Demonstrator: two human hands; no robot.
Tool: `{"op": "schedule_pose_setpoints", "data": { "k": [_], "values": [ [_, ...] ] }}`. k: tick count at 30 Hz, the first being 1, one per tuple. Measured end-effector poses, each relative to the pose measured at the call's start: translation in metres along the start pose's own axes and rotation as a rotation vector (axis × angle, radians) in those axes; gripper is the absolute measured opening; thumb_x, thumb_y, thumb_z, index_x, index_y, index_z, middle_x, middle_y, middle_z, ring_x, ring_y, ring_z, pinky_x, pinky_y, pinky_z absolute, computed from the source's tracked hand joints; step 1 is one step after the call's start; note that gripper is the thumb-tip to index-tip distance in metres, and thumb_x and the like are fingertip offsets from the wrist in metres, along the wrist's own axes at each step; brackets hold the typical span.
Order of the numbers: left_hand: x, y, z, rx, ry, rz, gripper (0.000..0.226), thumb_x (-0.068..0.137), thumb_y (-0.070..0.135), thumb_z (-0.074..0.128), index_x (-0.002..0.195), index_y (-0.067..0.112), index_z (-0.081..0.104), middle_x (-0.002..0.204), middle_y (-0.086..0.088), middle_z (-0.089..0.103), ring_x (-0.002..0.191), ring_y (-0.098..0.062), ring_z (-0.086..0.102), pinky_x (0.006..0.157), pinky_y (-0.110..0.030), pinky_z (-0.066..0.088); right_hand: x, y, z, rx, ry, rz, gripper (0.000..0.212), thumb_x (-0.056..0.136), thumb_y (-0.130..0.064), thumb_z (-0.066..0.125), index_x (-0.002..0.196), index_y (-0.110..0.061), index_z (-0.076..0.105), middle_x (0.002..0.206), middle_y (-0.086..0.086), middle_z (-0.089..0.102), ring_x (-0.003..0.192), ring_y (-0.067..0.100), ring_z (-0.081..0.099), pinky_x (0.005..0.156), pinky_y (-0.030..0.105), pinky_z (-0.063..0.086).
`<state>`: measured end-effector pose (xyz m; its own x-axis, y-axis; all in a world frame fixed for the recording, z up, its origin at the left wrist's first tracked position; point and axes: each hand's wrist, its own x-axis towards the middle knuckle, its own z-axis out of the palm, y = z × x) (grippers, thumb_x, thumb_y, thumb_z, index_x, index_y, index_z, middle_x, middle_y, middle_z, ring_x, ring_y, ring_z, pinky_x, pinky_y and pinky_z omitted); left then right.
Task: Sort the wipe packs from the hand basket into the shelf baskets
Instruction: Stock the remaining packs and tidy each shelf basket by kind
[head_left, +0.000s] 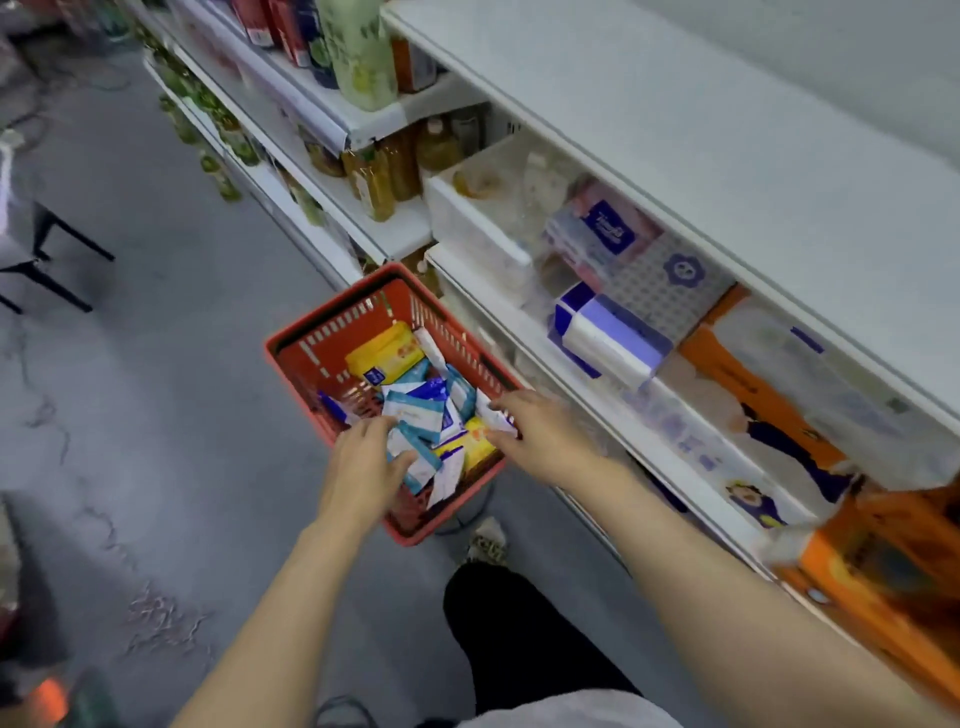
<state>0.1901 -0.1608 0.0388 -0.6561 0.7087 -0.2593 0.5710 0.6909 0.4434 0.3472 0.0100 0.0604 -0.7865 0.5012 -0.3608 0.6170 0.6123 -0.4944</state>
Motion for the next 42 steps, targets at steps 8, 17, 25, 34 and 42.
{"op": "schedule_pose_setpoints", "data": {
  "k": [8, 17, 25, 34, 42],
  "values": [
    [0.124, -0.076, 0.032, 0.054, -0.224, -0.091, 0.049, 0.085, 0.029, 0.073, 0.125, 0.006, 0.059, 0.122, -0.02, 0.061, 0.117, -0.037, 0.054, 0.097, -0.041, 0.042, 0.149, 0.01, 0.094, 0.165, -0.367, 0.285, 0.05, 0.092, -0.041, 0.062, 0.132, -0.011, 0.055, 0.13, 0.012, 0.059, 0.117, 0.029, 0.056, 0.088, 0.033, 0.045],
    [0.217, -0.111, 0.063, 0.019, -0.525, -0.04, 0.05, 0.089, 0.035, 0.068, 0.131, 0.01, 0.055, 0.128, -0.014, 0.057, 0.111, -0.029, 0.057, 0.086, -0.034, 0.044, 0.196, 0.022, 0.192, 0.374, -0.686, 0.769, 0.049, 0.09, -0.045, 0.065, 0.12, -0.007, 0.059, 0.119, 0.012, 0.061, 0.104, 0.024, 0.059, 0.076, 0.03, 0.046],
    [0.27, -0.123, 0.074, -0.243, -0.968, 0.009, 0.061, 0.078, 0.053, 0.072, 0.132, 0.031, 0.055, 0.134, 0.01, 0.055, 0.122, -0.009, 0.051, 0.085, -0.023, 0.043, 0.179, -0.013, 0.212, 1.18, 0.111, 1.097, 0.01, 0.088, -0.025, 0.069, 0.09, -0.024, 0.078, 0.083, 0.0, 0.076, 0.082, 0.022, 0.07, 0.078, 0.04, 0.055],
    [0.292, -0.147, 0.074, -0.311, -0.824, -0.102, 0.01, 0.09, 0.025, 0.069, 0.099, 0.023, 0.068, 0.091, -0.001, 0.071, 0.069, -0.007, 0.068, 0.058, -0.019, 0.052, 0.234, -0.036, 0.189, 1.413, 0.137, 1.142, 0.038, 0.1, -0.041, 0.048, 0.123, -0.014, 0.062, 0.098, 0.01, 0.075, 0.085, 0.021, 0.071, 0.071, 0.033, 0.056],
    [0.325, -0.184, 0.055, -0.295, -0.557, -0.179, 0.017, 0.092, 0.029, 0.065, 0.103, 0.015, 0.065, 0.096, -0.011, 0.072, 0.078, -0.024, 0.067, 0.07, -0.036, 0.055, 0.274, -0.017, 0.225, 0.158, -0.131, 0.677, 0.06, 0.09, -0.04, 0.066, 0.143, -0.025, 0.043, 0.146, 0.003, 0.045, 0.137, 0.027, 0.03, 0.107, 0.043, 0.034]
  ]
}}
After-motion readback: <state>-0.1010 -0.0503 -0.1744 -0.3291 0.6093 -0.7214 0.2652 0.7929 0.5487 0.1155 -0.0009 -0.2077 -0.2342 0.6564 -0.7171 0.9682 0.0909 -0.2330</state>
